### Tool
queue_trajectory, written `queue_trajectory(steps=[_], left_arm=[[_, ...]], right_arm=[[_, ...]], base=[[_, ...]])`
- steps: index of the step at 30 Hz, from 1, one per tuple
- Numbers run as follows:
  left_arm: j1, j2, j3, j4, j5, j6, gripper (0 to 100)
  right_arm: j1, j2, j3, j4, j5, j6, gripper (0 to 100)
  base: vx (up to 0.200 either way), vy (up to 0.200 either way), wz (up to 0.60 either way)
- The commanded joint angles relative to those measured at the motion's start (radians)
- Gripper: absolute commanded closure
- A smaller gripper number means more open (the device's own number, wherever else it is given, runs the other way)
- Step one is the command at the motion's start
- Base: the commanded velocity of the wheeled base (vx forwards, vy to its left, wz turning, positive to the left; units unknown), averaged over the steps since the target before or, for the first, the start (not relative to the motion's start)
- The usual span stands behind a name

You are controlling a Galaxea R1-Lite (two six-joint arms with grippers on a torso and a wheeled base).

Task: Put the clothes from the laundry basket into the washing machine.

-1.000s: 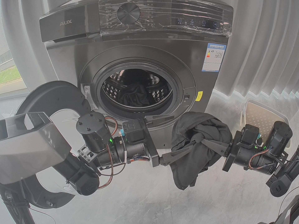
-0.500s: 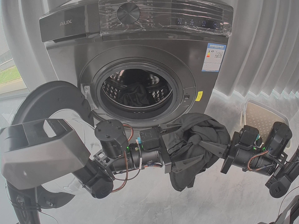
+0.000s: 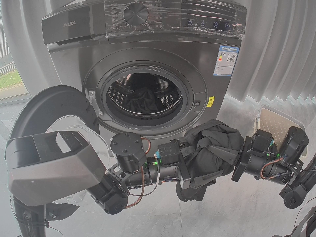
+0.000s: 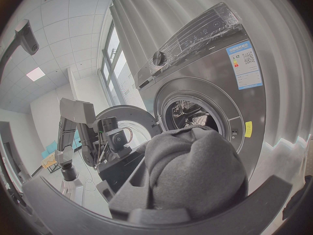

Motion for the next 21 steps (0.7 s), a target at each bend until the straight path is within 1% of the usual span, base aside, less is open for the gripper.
queue_trajectory(steps=[1,5,12,16,17,21], left_arm=[[-0.005,0.009,-0.007,-0.001,0.001,0.0,0],[-0.005,0.016,-0.01,-0.002,0.004,0.0,0],[-0.007,0.019,-0.01,-0.009,0.042,-0.014,0],[-0.007,0.019,-0.007,-0.009,0.056,-0.014,0],[-0.007,0.019,-0.008,-0.009,0.062,-0.012,100],[-0.008,0.021,-0.017,-0.007,0.067,-0.014,100]], right_arm=[[0.001,0.001,-0.002,0.0,0.0,0.0,100],[0.001,0.001,-0.002,0.0,0.0,0.0,100],[0.001,0.001,-0.002,-0.001,0.0,0.0,100],[0.001,0.001,-0.001,0.0,-0.002,0.0,100],[0.001,0.001,-0.001,0.0,-0.002,0.0,100],[0.001,0.001,-0.001,0.0,-0.002,0.0,100]], base=[[0.0,0.0,0.0],[0.0,0.0,0.0],[0.0,0.0,0.0],[0.0,0.0,0.0],[0.0,0.0,0.0],[0.0,0.0,0.0]])
